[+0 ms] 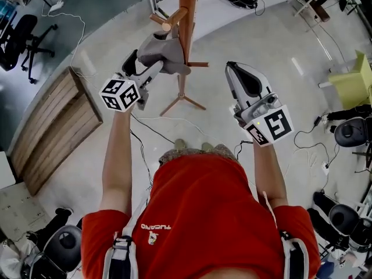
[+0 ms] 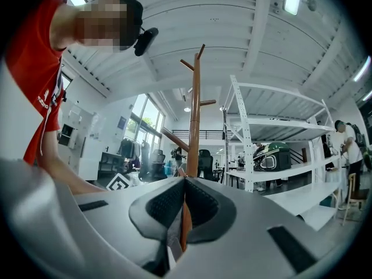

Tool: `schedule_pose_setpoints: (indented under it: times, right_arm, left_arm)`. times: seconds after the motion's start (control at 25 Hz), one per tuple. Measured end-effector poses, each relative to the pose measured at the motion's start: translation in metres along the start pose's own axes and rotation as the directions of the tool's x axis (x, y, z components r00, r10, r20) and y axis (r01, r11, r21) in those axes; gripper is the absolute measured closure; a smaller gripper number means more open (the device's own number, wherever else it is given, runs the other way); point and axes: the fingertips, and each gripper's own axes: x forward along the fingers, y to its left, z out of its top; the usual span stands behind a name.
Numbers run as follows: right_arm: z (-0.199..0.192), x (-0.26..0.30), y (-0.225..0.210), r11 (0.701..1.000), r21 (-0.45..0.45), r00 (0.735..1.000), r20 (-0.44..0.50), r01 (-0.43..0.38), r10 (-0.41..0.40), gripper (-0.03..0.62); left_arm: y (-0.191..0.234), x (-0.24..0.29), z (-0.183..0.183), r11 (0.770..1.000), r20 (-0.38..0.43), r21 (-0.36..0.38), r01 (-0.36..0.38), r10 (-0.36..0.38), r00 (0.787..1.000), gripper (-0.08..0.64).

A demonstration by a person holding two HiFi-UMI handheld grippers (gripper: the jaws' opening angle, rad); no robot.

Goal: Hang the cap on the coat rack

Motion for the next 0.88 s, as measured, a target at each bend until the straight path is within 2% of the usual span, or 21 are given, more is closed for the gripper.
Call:
schedule_pose_setpoints:
  times: [0.12, 0.24, 0.4, 0.52, 0.56, 0.6, 0.68, 0.76, 0.88]
  right_arm:
    - [0.0, 0.003, 0.004, 1.0, 0.003, 1.0, 0.007, -0.023, 0.023, 0.569]
    - [-0.001, 0.005, 0.01, 0.998, 0.008, 0.998, 0.019, -0.055, 0.055, 0.569]
    - [0.001, 0.011, 0.015, 0.994, 0.024, 0.994, 0.044, -0.102, 0.101, 0.569]
    - [0.008, 0.016, 0.02, 0.989, 0.035, 0.987, 0.071, -0.144, 0.142, 0.569]
    - [0.01, 0.018, 0.021, 0.986, 0.039, 0.984, 0.082, -0.159, 0.156, 0.569]
    - [0.013, 0.019, 0.023, 0.984, 0.042, 0.981, 0.094, -0.174, 0.169, 0.569]
    - [0.021, 0.018, 0.026, 0.978, 0.045, 0.973, 0.12, -0.203, 0.196, 0.569]
    - [0.03, 0.015, 0.029, 0.972, 0.045, 0.964, 0.142, -0.232, 0.223, 0.569]
    - [0.039, 0.01, 0.034, 0.961, 0.045, 0.95, 0.167, -0.274, 0.263, 0.569]
  left_arm:
    - [0.004, -0.013, 0.0, 0.998, 0.024, 0.004, -0.067, 0.067, 0.997, 0.117]
    - [-0.012, -0.031, 0.013, 0.994, 0.092, 0.035, -0.101, 0.098, 0.991, 0.118]
    - [-0.065, -0.046, 0.051, 0.993, 0.197, 0.091, -0.074, 0.055, 0.979, 0.121]
    - [-0.105, -0.049, 0.077, 0.991, 0.247, 0.12, -0.053, 0.022, 0.969, 0.137]
    - [-0.117, -0.049, 0.084, 0.99, 0.26, 0.129, -0.049, 0.014, 0.966, 0.172]
    - [-0.129, -0.05, 0.091, 0.989, 0.274, 0.139, -0.049, 0.009, 0.962, 0.25]
    - [-0.152, -0.051, 0.105, 0.986, 0.307, 0.155, -0.056, 0.005, 0.952, 0.467]
    - [-0.175, -0.051, 0.117, 0.984, 0.329, 0.172, -0.052, -0.008, 0.944, 0.519]
    - [-0.202, -0.047, 0.124, 0.976, 0.329, 0.209, -0.056, -0.016, 0.944, 0.549]
